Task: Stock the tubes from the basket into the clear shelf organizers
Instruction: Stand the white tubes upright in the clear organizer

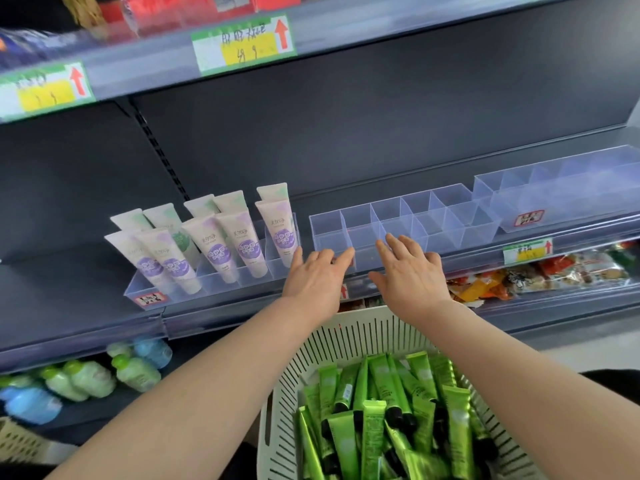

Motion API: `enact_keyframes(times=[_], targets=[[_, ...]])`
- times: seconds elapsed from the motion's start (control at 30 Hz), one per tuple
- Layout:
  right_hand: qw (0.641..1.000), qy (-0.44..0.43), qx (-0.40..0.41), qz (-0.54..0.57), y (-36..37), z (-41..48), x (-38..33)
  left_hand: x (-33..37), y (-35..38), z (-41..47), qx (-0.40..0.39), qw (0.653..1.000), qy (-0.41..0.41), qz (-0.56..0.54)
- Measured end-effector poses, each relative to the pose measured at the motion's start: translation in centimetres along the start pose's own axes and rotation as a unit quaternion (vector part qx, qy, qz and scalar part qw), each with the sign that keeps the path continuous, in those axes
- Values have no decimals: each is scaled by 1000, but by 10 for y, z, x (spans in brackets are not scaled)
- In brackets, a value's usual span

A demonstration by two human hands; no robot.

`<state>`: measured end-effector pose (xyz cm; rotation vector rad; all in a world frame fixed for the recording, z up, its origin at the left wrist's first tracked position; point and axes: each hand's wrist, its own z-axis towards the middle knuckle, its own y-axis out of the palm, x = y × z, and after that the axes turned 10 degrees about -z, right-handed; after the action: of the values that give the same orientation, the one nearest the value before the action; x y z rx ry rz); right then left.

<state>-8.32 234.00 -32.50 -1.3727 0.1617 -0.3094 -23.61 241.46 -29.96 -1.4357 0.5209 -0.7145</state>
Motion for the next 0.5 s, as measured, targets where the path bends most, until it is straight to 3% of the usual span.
enact_keyframes(times=[0.2, 0.33, 0.5], targets=[[999, -36, 5, 17, -4, -3, -19, -17, -4, -14, 18, 1000, -6, 3], [996, -44, 61, 39, 1, -26, -11, -13, 6, -22, 80, 994, 64, -31], [997, -66, -27, 15, 43, -58, 19, 0, 37, -39, -17, 995, 85, -41]])
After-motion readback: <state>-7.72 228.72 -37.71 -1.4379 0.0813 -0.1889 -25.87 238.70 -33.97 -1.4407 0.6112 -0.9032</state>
